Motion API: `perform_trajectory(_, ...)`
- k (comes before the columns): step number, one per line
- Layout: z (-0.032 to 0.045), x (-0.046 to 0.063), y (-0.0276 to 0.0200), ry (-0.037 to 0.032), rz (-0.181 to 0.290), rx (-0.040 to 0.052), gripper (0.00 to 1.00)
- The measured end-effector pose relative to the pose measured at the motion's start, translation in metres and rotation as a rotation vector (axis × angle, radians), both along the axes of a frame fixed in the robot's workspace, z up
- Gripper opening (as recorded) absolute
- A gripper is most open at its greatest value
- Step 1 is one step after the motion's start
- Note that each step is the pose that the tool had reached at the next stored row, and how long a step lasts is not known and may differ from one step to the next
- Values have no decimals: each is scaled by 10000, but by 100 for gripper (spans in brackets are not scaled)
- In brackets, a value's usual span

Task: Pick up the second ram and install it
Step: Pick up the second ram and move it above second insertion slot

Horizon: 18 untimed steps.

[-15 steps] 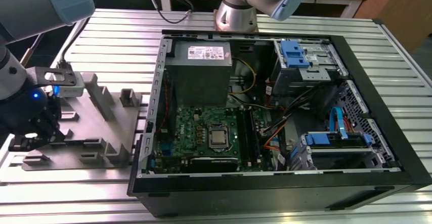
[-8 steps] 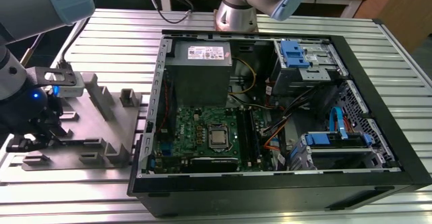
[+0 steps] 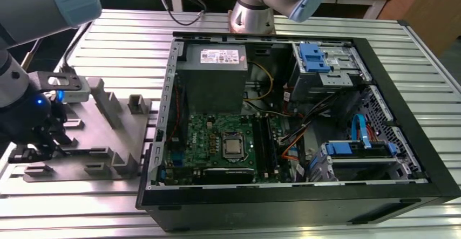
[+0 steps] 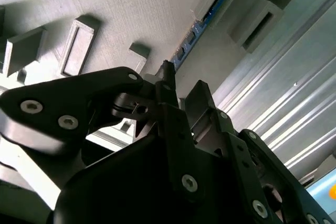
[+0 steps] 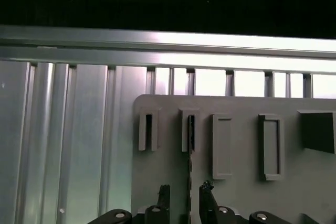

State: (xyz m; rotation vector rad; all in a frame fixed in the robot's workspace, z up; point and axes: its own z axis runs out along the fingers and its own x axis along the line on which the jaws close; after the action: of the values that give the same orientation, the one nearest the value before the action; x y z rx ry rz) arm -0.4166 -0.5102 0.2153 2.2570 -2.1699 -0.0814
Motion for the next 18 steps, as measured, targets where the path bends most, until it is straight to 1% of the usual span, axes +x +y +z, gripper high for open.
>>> perform_trajectory(4, -37, -1, 1, 0, 518, 0, 33)
perform_trajectory(6, -57, -10, 5, 1, 655, -1, 33)
perform_trajectory(12, -102, -45, 23, -1, 685, 0, 33)
perform_trajectory(18, -150, -51, 30, 1, 730, -3, 33)
